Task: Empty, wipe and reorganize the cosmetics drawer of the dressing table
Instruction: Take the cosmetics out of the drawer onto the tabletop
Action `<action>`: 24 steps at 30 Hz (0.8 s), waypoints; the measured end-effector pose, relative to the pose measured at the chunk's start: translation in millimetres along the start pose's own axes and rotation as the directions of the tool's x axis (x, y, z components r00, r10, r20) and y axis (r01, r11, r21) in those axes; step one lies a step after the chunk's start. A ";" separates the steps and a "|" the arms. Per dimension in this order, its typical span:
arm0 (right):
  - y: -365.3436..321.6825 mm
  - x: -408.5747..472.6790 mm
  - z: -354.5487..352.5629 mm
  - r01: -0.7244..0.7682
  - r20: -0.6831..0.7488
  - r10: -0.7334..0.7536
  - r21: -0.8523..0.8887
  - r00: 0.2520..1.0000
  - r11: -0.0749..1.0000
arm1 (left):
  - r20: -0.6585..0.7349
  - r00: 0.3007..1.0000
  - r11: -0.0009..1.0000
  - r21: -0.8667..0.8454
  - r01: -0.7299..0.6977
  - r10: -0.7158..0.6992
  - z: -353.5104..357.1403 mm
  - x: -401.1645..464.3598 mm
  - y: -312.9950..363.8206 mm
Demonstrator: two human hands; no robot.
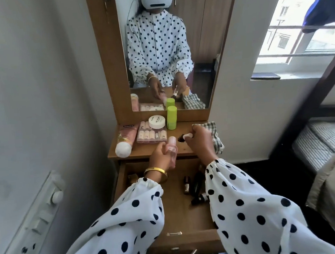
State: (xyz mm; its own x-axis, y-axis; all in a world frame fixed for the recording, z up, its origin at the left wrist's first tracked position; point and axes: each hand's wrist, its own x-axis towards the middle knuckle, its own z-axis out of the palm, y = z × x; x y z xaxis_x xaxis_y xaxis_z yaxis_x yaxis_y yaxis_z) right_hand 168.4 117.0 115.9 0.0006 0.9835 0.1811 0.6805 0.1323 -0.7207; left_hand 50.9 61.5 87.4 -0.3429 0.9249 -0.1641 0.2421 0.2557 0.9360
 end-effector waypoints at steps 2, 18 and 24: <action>-1.0 7.3 1.3 0.022 0.017 -0.021 -0.038 1.000 0.999 | 0.038 0.999 1.000 0.000 -0.006 0.006 6.8 5.4 5.5; 11.6 46.4 18.2 0.192 0.121 -0.158 -0.362 0.980 0.912 | 0.246 0.955 0.837 0.477 -0.268 0.166 19.0 34.0 7.2; 7.7 57.2 20.8 0.289 0.148 -0.249 -0.429 0.957 0.856 | 0.201 0.950 0.794 0.522 -0.312 0.241 28.1 43.8 10.5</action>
State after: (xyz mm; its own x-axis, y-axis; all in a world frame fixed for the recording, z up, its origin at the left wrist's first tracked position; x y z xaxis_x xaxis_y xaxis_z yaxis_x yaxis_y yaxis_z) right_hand 158.4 176.9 106.8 -0.2776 0.9266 0.2536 0.8969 0.3445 -0.2772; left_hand 63.9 112.6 81.2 -0.0848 0.9964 0.0068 0.7726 0.0614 0.6320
